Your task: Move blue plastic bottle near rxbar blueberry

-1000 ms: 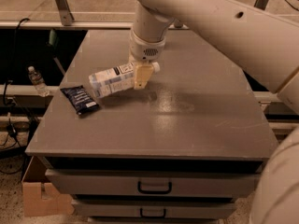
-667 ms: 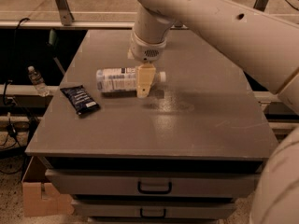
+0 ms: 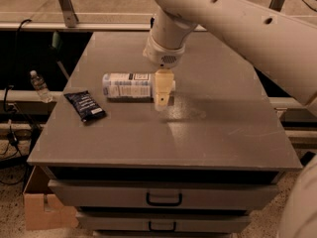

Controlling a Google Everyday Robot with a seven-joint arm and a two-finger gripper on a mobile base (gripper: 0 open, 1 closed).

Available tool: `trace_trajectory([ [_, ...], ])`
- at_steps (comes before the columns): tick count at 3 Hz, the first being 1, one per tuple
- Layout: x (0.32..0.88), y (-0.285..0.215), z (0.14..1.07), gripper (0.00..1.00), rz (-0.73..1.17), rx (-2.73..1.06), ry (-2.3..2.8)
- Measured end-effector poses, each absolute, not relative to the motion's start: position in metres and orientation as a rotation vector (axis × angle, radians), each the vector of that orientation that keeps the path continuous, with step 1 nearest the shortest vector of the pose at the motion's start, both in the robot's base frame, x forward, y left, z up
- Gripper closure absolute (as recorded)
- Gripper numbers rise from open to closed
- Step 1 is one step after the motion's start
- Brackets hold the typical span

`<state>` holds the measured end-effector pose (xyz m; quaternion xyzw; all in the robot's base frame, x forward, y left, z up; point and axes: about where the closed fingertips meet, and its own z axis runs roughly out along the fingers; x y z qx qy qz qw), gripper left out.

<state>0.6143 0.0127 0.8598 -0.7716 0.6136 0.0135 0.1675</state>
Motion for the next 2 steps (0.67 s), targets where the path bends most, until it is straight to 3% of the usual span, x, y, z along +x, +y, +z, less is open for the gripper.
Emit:
trace_trajectory([
  [2, 0.608, -0.048, 0.889, 0.0, 0.135, -2.081, 1.701],
])
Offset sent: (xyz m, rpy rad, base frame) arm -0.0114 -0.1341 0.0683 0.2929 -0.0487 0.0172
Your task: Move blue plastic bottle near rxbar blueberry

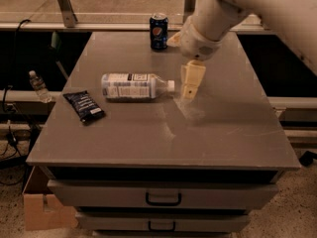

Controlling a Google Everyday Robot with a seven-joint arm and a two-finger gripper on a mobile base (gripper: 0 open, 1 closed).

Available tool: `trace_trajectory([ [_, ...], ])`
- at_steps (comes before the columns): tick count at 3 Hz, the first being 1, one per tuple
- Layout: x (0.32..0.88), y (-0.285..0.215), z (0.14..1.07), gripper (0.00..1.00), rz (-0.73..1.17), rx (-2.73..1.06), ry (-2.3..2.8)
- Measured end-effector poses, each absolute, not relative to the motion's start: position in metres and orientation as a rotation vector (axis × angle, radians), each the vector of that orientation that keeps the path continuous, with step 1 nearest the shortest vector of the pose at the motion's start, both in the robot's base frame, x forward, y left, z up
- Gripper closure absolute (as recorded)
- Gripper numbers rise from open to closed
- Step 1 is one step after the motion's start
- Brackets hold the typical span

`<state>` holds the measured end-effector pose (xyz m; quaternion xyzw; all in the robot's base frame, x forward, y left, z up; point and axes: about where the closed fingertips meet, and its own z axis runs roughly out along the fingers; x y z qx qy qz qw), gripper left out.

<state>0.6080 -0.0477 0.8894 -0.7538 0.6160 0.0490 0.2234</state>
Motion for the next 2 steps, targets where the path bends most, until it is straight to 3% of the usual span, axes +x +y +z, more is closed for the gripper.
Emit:
trace_trajectory([
  [1, 0.6048, -0.1056, 0.9187, 0.0, 0.17, -2.017, 1.612],
  [2, 0.6058, -0.1059, 0.9253, 0.0, 0.161, -2.015, 1.584],
])
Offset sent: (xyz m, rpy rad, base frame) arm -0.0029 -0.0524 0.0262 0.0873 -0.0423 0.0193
